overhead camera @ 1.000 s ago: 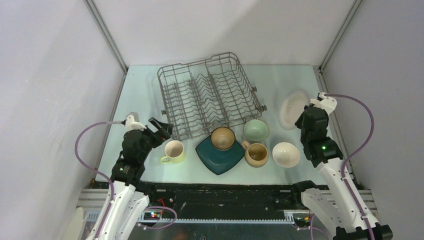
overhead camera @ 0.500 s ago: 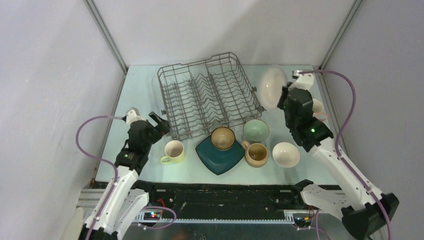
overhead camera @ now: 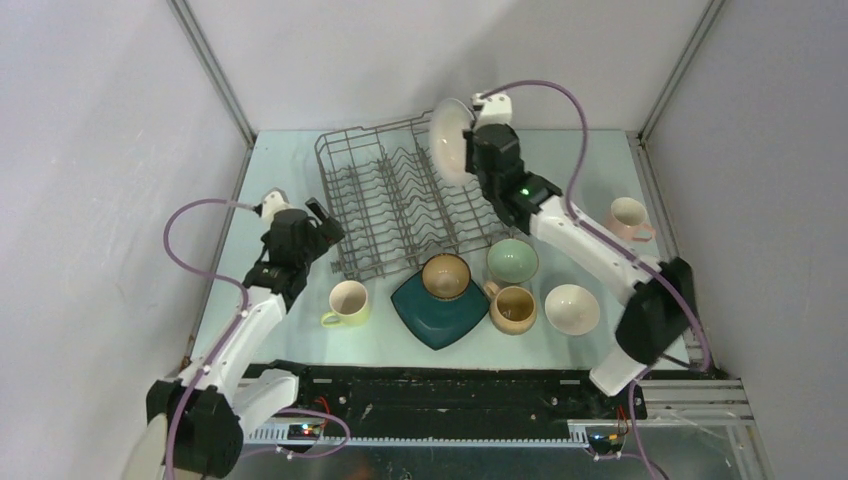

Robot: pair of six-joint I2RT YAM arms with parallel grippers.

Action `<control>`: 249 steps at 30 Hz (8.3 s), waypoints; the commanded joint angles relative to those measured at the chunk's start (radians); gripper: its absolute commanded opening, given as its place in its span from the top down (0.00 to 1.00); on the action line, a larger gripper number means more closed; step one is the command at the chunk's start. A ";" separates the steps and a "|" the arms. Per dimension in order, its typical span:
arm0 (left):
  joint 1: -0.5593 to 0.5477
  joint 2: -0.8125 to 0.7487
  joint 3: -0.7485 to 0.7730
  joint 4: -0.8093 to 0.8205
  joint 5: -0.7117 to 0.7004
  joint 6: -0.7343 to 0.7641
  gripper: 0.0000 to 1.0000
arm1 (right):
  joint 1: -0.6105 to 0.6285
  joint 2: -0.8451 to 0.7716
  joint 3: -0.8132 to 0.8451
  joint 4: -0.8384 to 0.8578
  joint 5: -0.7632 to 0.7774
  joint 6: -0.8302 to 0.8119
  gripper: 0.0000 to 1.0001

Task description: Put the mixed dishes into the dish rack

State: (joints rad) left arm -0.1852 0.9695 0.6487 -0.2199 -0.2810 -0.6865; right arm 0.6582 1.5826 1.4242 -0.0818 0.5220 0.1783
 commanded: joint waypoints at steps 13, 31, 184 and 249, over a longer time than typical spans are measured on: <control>0.000 0.269 0.110 0.078 0.026 0.051 0.24 | 0.028 0.588 0.754 0.087 0.002 -0.129 1.00; 0.000 0.297 0.061 0.113 0.090 0.062 0.50 | 0.043 0.820 0.912 0.071 0.028 -0.133 1.00; -0.543 -0.234 -0.122 0.608 0.269 0.425 0.00 | -0.058 -0.308 -0.681 0.950 -0.986 0.938 1.00; -0.675 0.086 0.014 0.573 -0.040 0.887 1.00 | 0.034 -0.314 -0.694 0.636 -0.616 1.113 0.09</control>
State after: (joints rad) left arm -0.8955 1.0649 0.6189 0.2661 -0.2611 0.1844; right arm 0.7143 1.3151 0.7109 0.6395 -0.0914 1.2842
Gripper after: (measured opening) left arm 0.672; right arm 0.899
